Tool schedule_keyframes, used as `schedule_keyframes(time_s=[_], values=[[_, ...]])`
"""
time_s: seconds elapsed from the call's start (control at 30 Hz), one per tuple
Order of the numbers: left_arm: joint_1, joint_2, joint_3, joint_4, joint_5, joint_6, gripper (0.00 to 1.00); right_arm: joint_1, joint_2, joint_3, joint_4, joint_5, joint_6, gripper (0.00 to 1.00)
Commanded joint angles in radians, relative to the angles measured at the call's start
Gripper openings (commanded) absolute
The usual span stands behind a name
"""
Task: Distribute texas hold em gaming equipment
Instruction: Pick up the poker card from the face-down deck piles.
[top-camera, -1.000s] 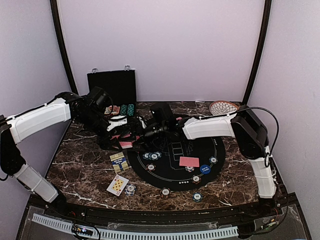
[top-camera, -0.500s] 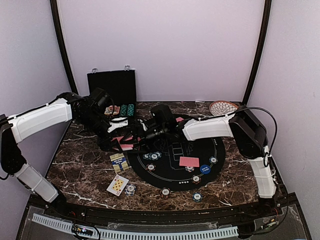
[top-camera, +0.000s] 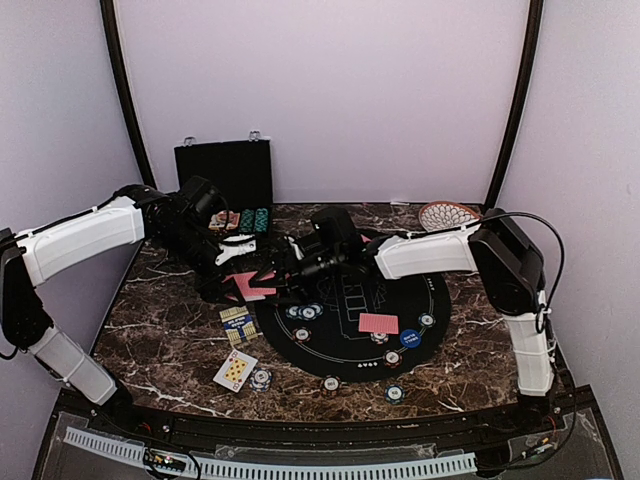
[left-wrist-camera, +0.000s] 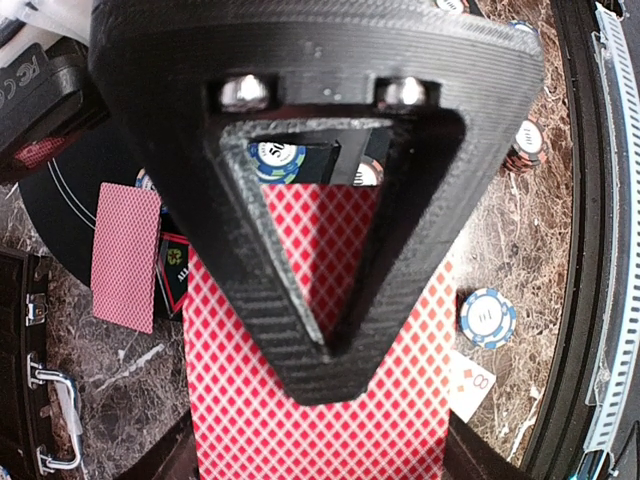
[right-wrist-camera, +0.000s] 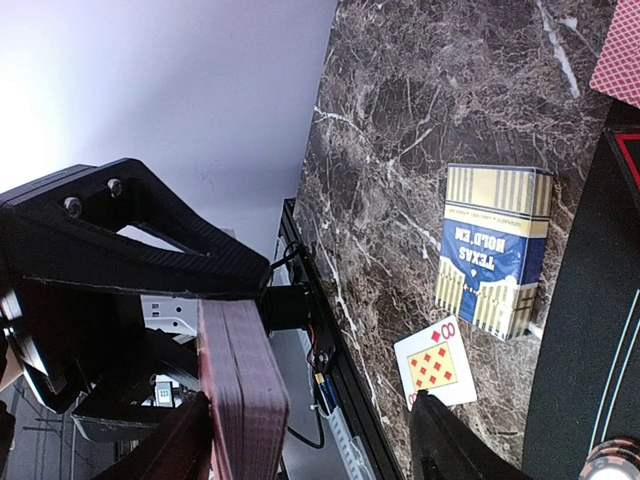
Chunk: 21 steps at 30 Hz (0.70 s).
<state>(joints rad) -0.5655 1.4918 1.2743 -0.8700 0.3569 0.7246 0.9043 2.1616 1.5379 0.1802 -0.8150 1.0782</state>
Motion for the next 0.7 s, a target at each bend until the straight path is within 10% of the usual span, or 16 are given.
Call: schedule_keyframes(time_s=[0.0, 0.67], values=[[0.004, -0.031, 0.021, 0.008, 0.018, 0.002, 0.0, 0.0, -0.047, -0.024, 0.0, -0.008, 0.003, 0.68], [0.004, -0.031, 0.01, 0.004, 0.003, 0.006, 0.0, -0.004, -0.085, -0.058, 0.054, -0.03, 0.043, 0.61]])
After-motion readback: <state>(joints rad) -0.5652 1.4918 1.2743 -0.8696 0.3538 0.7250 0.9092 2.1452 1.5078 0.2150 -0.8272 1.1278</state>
